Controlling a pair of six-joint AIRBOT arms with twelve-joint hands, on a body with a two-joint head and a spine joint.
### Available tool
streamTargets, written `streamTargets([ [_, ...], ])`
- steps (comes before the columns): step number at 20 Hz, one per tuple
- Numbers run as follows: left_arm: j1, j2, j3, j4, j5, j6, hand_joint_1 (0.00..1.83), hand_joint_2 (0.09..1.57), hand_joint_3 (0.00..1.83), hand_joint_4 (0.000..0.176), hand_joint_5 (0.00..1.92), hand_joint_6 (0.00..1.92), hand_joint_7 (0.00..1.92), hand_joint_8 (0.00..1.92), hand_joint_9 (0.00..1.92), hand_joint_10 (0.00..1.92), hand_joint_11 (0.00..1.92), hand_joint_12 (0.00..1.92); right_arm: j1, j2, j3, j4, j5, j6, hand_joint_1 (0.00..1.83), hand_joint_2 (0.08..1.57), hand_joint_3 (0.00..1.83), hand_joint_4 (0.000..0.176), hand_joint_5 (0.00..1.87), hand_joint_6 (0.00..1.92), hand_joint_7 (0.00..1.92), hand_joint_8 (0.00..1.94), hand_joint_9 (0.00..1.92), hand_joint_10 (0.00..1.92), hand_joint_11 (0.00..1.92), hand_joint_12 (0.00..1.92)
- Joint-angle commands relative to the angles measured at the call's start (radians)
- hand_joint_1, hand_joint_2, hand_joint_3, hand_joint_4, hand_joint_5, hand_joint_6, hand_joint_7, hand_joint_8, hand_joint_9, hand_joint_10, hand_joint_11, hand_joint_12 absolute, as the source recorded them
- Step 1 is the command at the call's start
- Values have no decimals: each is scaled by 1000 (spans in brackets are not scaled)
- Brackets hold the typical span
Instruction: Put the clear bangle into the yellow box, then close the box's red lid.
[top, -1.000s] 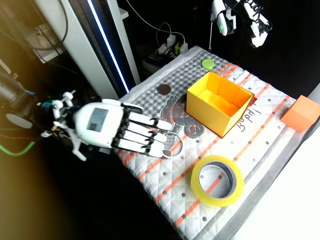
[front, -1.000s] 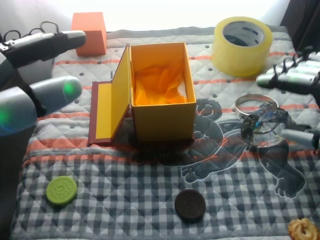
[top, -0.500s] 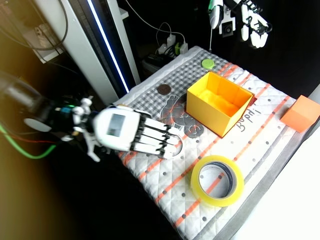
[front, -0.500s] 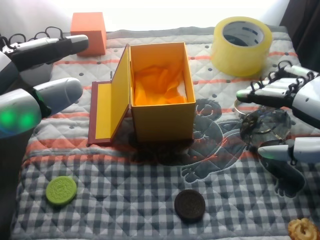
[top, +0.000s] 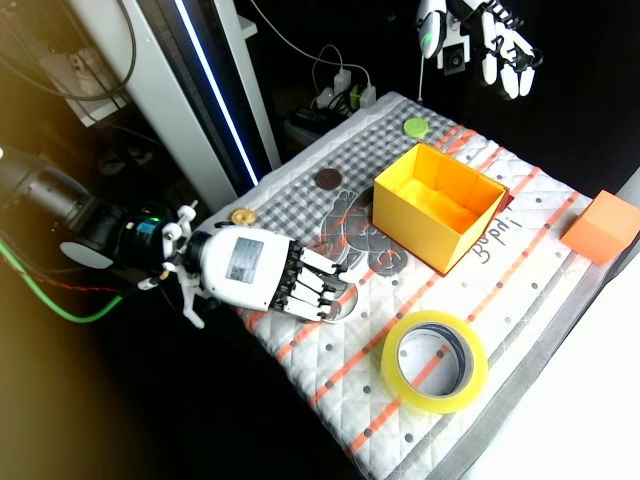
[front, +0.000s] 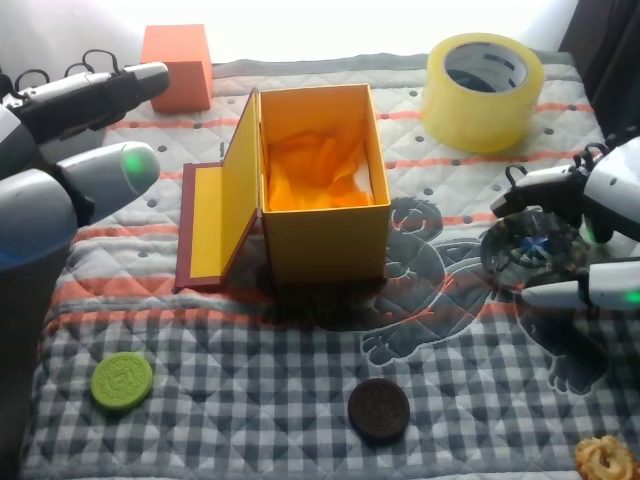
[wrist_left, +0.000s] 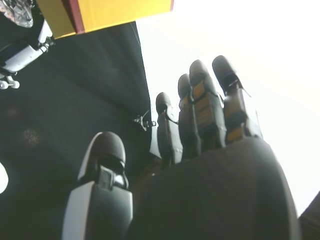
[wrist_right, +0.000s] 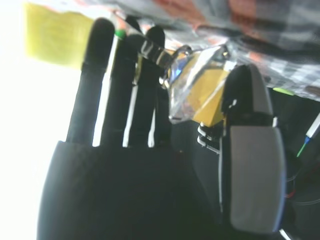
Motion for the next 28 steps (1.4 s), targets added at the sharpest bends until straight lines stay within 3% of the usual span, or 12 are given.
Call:
streamTargets([
  [1, -7, 3, 1, 13, -120, -7, 132, 1258, 1, 173, 334, 0, 385, 0, 382, 1, 37, 647, 19, 13, -9, -5, 114, 1, 1089, 1248, 0, 0, 746, 1321, 1362, 27, 1468, 109, 1128, 956],
  [4, -7, 3, 2, 12, -117, -7, 167, 1249, 0, 176, 325, 4, 386, 1, 375, 2, 32, 625, 84, 39, -31, -47, 230, 15, 1073, 1274, 4, 0, 692, 1398, 1197, 0, 1311, 21, 970, 901],
  [5, -7, 2, 2, 12, -116, -7, 156, 1249, 0, 176, 325, 3, 373, 0, 366, 0, 21, 618, 107, 39, -32, -56, 256, 18, 1202, 1207, 0, 0, 703, 1256, 1035, 902, 1303, 12, 948, 923],
  [7, -8, 0, 4, 11, -114, -8, 169, 1239, 0, 175, 361, 11, 387, 5, 389, 7, 42, 634, 168, 33, -32, -92, 285, 19, 1084, 1254, 4, 0, 721, 1353, 1143, 210, 1321, 7, 1062, 678],
  [9, -8, -1, 6, 8, -117, -8, 158, 1240, 0, 169, 367, 8, 393, 5, 389, 5, 32, 633, 238, 12, -26, -127, 285, 19, 1088, 1240, 3, 0, 750, 1315, 1227, 24, 1335, 3, 1162, 466],
  [17, -13, -12, 14, 4, -109, -9, 147, 1249, 2, 147, 381, 4, 419, 7, 415, 4, 0, 728, 417, -109, 19, -241, 244, 19, 1094, 1232, 0, 0, 768, 1288, 1273, 0, 1358, 0, 1284, 228],
  [19, -16, -15, 18, 5, -103, -10, 117, 1260, 4, 156, 354, 0, 395, 1, 407, 0, 0, 719, 437, -151, 33, -256, 216, 19, 1079, 1256, 4, 0, 723, 1354, 1242, 4, 1346, 7, 1294, 207],
  [24, -25, -21, 22, 8, -90, -11, 175, 1254, 0, 134, 375, 2, 393, 0, 415, 1, 0, 775, 439, -228, 75, -260, 126, 32, 1100, 1236, 0, 0, 764, 1294, 1275, 4, 1423, 13, 1377, 220],
  [25, -25, -21, 22, 8, -90, -12, 184, 1249, 0, 140, 361, 0, 384, 0, 416, 0, 4, 807, 439, -230, 78, -260, 117, 32, 1216, 1159, 0, 0, 803, 1144, 1133, 733, 1392, 3, 1347, 237],
  [26, -25, -21, 22, 8, -90, -12, 184, 1249, 1, 146, 352, 0, 386, 2, 425, 4, 8, 814, 439, -232, 83, -260, 102, 32, 1223, 1141, 0, 0, 840, 1087, 1071, 928, 1339, 0, 1146, 561],
  [27, -25, -22, 21, 8, -89, -12, 158, 1253, 2, 149, 342, 0, 396, 5, 439, 8, 16, 815, 439, -233, 86, -260, 96, 32, 1053, 1194, 8, 0, 812, 1214, 1014, 427, 1201, 0, 842, 893],
  [28, -25, -22, 21, 8, -88, -13, 156, 1254, 2, 154, 338, 0, 397, 4, 444, 8, 7, 805, 439, -233, 88, -259, 90, 32, 960, 1235, 1, 66, 753, 1319, 972, 153, 1085, 0, 701, 1037],
])
